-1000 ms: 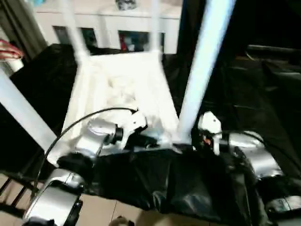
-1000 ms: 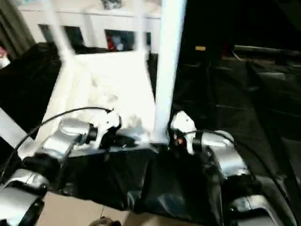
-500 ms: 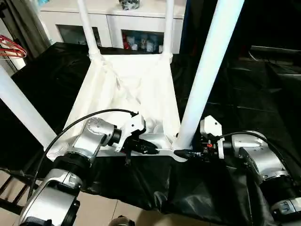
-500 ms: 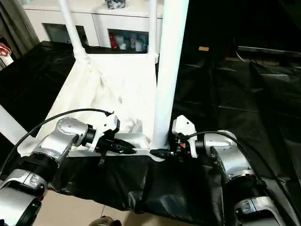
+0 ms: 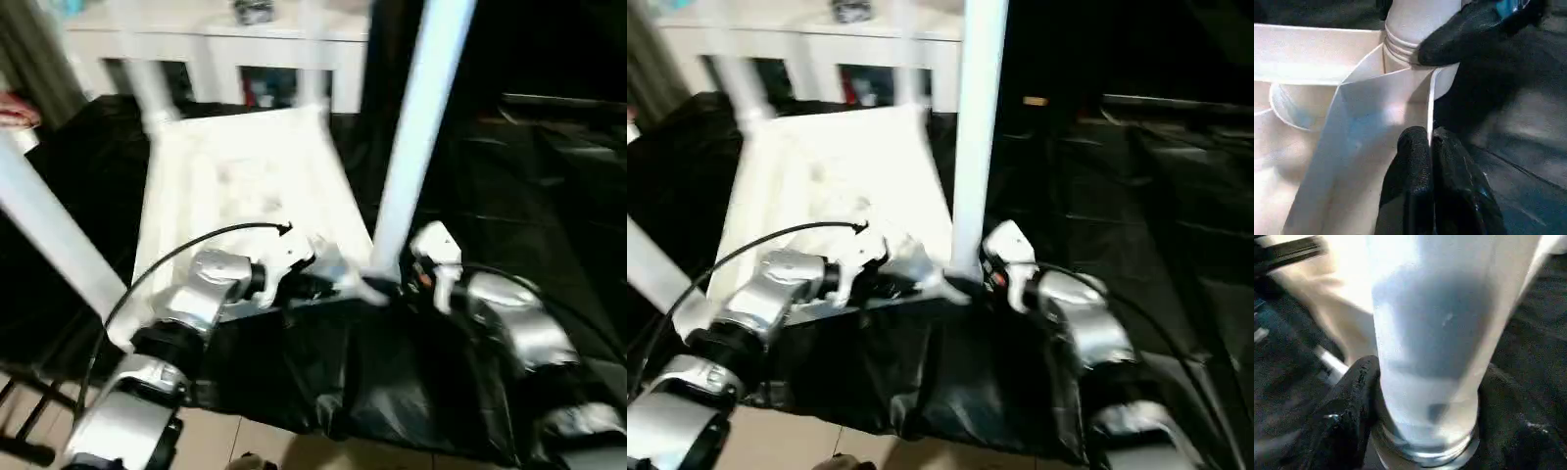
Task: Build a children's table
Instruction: Rotate leg to tighten
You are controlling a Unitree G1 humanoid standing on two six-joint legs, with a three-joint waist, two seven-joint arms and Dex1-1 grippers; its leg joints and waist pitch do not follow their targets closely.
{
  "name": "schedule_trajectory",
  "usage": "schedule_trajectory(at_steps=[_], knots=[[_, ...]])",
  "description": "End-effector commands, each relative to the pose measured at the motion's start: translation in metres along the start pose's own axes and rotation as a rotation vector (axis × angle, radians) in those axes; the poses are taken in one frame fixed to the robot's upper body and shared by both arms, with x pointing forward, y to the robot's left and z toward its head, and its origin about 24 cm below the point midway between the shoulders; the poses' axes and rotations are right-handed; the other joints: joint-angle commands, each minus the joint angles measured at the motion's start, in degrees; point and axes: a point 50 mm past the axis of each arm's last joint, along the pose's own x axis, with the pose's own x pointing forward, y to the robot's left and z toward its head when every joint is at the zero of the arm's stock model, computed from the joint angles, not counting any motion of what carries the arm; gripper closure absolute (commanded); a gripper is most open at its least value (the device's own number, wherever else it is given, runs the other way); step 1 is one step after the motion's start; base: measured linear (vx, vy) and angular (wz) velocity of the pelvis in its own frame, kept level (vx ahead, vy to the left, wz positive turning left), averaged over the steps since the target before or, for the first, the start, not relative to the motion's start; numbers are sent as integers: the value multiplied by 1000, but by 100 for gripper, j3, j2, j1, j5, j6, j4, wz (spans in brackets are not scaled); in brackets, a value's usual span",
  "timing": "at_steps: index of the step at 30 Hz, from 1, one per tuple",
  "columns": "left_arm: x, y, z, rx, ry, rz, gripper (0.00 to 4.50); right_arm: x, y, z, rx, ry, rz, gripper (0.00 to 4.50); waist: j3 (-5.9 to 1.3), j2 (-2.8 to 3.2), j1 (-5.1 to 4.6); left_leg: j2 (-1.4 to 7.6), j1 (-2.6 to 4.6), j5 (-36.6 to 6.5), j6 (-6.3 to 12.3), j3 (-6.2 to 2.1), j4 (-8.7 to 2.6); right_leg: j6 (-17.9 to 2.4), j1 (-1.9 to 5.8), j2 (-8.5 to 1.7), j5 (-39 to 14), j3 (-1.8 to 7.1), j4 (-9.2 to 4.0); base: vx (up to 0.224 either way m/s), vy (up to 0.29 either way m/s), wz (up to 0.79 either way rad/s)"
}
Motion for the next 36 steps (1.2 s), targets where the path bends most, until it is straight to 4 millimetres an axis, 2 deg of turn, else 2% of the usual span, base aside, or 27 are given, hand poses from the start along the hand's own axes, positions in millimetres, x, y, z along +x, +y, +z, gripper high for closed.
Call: schedule_trajectory(at_steps=[1, 8, 9, 11, 12, 14, 17, 19, 22, 24, 33, 36], knots=[[14, 2, 37, 30, -151, 78, 450, 16, 18, -15, 17, 83, -18, 186, -389, -77, -10, 257, 93, -1107, 246, -150, -414, -1245, 256, -351, -1406, 226, -435, 0, 0, 0], [27, -2, 44, 4, -179, 146, 450, 37, 31, -11, 42, 60, -86, 186, -415, -56, -1, 252, 81, -901, 425, -139, -384, -1393, 284, -351, -830, 223, -381, 0, 0, 0], [29, -6, 44, 7, -181, 124, 450, 39, 32, -9, 48, 43, -79, 151, -416, -57, 8, 249, 82, -909, 453, -134, -378, -1398, 290, -359, -831, 226, -384, 0, 0, 0], [29, -8, 44, 14, -180, 96, 450, 39, 32, -8, 58, 32, -79, 151, -410, -55, 10, 250, 76, -948, 469, -134, -383, -1372, 294, -360, -902, 225, -395, 0, 0, 0], [28, -10, 42, 24, -177, 66, 450, 36, 30, -7, 75, 21, -57, 114, -408, -51, 13, 255, 84, -963, 474, -137, -389, -1365, 289, -359, -925, 226, -398, 0, 0, 0], [27, -10, 42, 26, -176, 57, 450, 36, 29, -7, 82, 19, -49, 111, -403, -53, 9, 258, 81, -994, 476, -135, -392, -1367, 292, -354, -939, 226, -396, 0, 0, 0], [23, -11, 39, 35, -170, 19, 450, 30, 25, -6, 54, 20, -25, 96, -408, -64, 12, 259, 82, -967, 495, -129, -383, -1380, 294, -356, -883, 228, -392, 0, 0, 0], [19, -11, 36, 43, -162, -19, 450, 24, 21, -7, 23, 26, 16, 69, -409, -56, 32, 261, 84, -960, 519, -126, -379, -1398, 297, -358, -881, 224, -388, 0, 0, 0], [7, -9, 31, 61, -141, -111, 450, 8, 20, -8, -26, 31, 180, 69, -407, -54, 75, 287, 91, -985, 569, -119, -371, -1415, 288, -357, -849, 226, -375, 0, 0, 0], [4, -9, 29, 67, -132, -144, 450, 4, 20, -7, -33, 31, 223, 69, -402, -48, 90, 292, 86, -1021, 600, -118, -375, -1448, 288, -356, -866, 225, -374, 0, 0, 0], [-17, -3, 19, 89, -58, -267, 450, -25, 30, -8, -105, 69, 552, 69, -398, -64, 185, 308, 107, -1097, 552, -122, -384, -1451, 286, -359, -949, 234, -377, 0, 0, 0], [-20, -3, 17, 88, -46, -285, 450, -29, 32, -9, -111, 83, 593, 95, -397, -64, 204, 316, 101, -1057, 559, -122, -382, -1484, 273, -371, -908, 235, -371, 0, 0, 0]])
